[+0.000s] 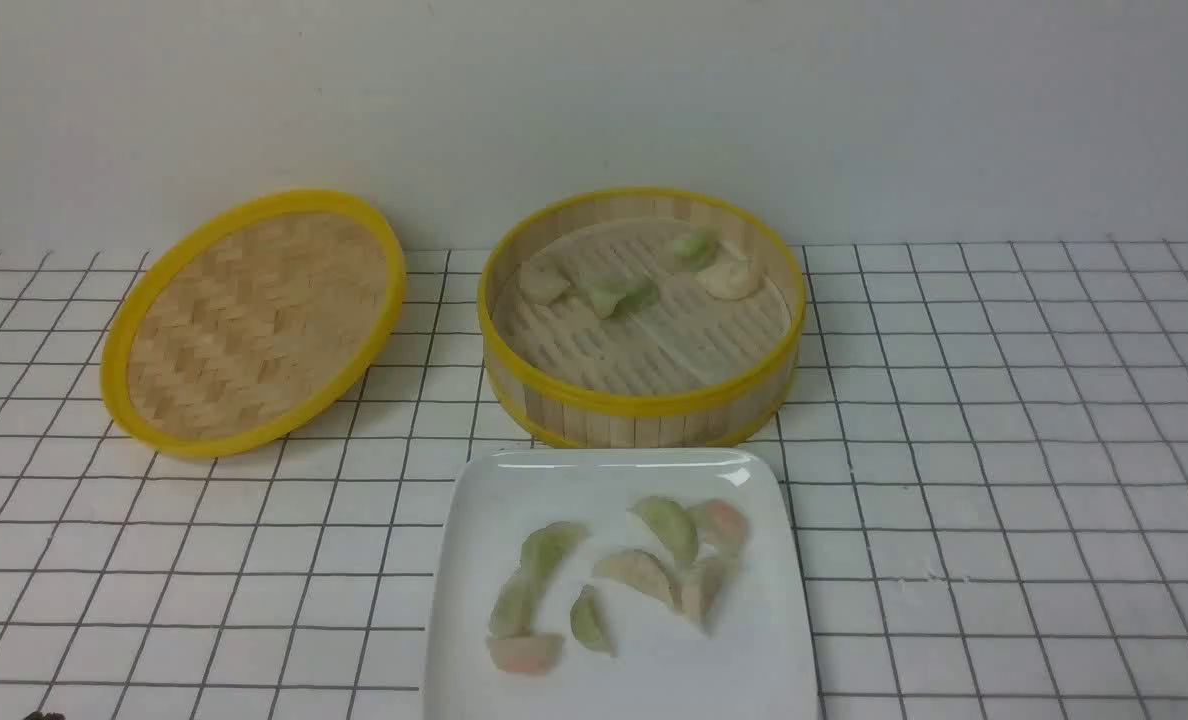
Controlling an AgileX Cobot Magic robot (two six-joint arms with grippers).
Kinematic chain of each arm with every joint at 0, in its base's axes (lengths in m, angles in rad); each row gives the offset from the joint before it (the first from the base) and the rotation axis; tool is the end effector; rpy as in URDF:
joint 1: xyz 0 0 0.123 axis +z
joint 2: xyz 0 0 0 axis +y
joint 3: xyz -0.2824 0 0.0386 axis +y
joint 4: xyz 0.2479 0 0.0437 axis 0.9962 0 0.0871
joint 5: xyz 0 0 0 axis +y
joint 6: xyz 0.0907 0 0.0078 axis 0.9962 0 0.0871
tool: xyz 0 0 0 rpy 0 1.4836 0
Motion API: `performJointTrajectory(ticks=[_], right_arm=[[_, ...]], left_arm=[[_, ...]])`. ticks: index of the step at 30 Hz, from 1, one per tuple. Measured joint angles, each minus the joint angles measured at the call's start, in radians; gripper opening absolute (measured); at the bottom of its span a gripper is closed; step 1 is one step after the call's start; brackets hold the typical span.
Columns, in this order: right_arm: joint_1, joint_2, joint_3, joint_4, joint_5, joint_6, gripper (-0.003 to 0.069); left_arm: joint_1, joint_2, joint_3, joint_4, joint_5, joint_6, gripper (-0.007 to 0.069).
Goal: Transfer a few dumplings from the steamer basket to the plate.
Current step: Use the right arm to grab a dumpling from inside the steamer
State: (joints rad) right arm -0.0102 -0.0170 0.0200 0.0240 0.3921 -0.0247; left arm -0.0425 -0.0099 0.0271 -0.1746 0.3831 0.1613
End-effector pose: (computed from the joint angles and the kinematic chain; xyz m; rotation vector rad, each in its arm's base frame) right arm 0.0517 0.0003 0.1720 0.0009 1.8786 -0.0001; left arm 0.0521 -0.0082 0.1706 0.0837 1.8771 -0.0908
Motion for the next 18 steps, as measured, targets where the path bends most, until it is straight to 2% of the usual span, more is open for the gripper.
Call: performJointTrajectory(ticks=[18], right_arm=[[0.000, 0.000, 0.000, 0.000, 0.000, -0.007, -0.0015]], left_arm=[[0.000, 0.000, 0.000, 0.000, 0.000, 0.000, -0.0006]])
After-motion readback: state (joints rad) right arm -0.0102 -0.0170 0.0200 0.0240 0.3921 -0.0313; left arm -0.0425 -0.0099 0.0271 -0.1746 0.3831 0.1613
